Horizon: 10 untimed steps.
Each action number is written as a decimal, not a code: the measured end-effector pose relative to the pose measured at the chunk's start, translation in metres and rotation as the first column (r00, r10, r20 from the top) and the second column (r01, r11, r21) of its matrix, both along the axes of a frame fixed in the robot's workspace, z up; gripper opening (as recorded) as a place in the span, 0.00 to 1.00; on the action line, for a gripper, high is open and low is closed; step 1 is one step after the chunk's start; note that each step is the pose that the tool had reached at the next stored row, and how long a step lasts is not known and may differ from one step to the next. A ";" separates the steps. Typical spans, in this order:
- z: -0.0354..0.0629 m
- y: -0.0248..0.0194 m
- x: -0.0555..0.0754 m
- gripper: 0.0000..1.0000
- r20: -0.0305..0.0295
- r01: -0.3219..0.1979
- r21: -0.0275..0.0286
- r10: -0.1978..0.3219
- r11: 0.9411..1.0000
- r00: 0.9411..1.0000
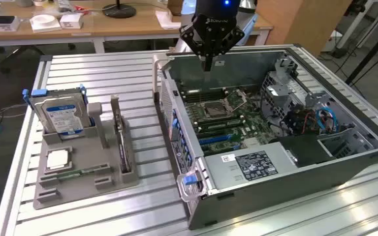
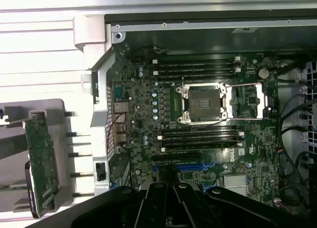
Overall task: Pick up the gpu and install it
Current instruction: 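Reach for the gpu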
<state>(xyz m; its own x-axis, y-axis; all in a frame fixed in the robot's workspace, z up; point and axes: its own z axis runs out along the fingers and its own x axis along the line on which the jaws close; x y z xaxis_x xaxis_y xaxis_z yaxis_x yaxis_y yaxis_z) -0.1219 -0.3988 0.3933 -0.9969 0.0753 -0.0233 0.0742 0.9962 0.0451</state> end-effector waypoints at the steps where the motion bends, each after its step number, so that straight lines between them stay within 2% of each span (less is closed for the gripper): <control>1: 0.0000 0.0000 0.000 0.11 0.000 0.000 0.000 0.000 1.000 1.000; 10: 0.0000 0.0000 -0.002 0.11 0.000 0.000 0.000 0.000 1.000 1.000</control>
